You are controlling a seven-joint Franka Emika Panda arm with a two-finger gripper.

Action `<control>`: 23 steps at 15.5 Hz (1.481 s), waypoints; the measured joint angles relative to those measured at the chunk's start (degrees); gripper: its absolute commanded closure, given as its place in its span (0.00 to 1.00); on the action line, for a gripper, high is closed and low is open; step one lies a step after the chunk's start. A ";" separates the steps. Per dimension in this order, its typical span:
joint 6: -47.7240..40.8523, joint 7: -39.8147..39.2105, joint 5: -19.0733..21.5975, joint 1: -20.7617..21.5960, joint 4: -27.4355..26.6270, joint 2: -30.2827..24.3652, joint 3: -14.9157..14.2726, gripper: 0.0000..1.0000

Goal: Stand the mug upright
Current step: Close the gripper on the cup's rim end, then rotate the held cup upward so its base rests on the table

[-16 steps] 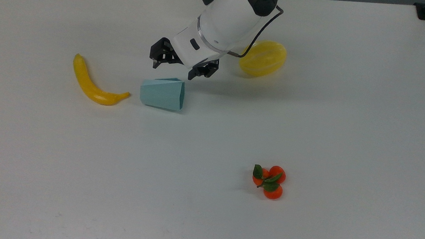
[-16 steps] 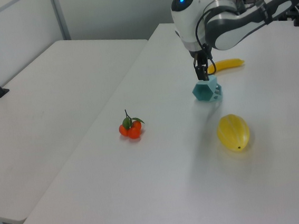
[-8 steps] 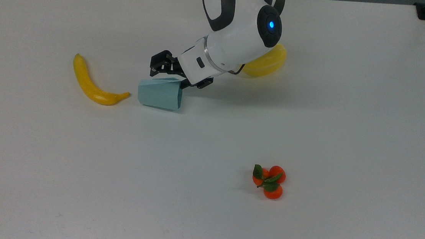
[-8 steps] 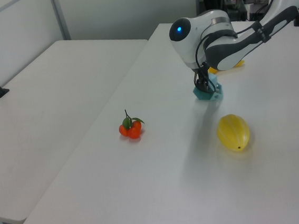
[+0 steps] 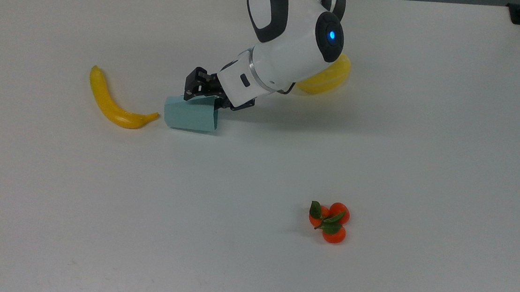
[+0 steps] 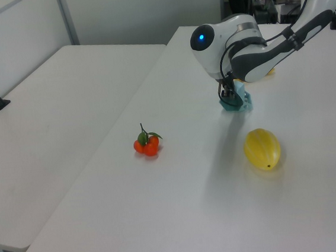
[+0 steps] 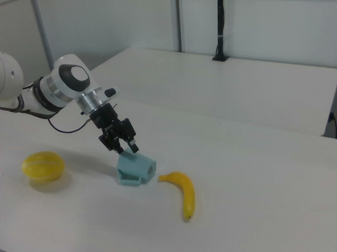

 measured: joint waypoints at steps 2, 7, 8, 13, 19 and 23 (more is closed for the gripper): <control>1.78 0.56 -1.11 -0.18 -0.17 0.39 0.00 0.44; 3.05 0.98 -3.29 -0.31 -0.21 1.50 -0.01 0.64; 3.10 1.11 -3.33 -0.31 -0.22 1.63 -0.01 0.73; 3.06 1.32 -5.51 -0.24 0.16 0.95 -0.16 0.90; 3.20 2.01 -3.35 -0.34 0.57 0.64 -0.17 0.98; 9.40 2.24 3.55 -1.78 0.71 -0.54 -0.33 0.98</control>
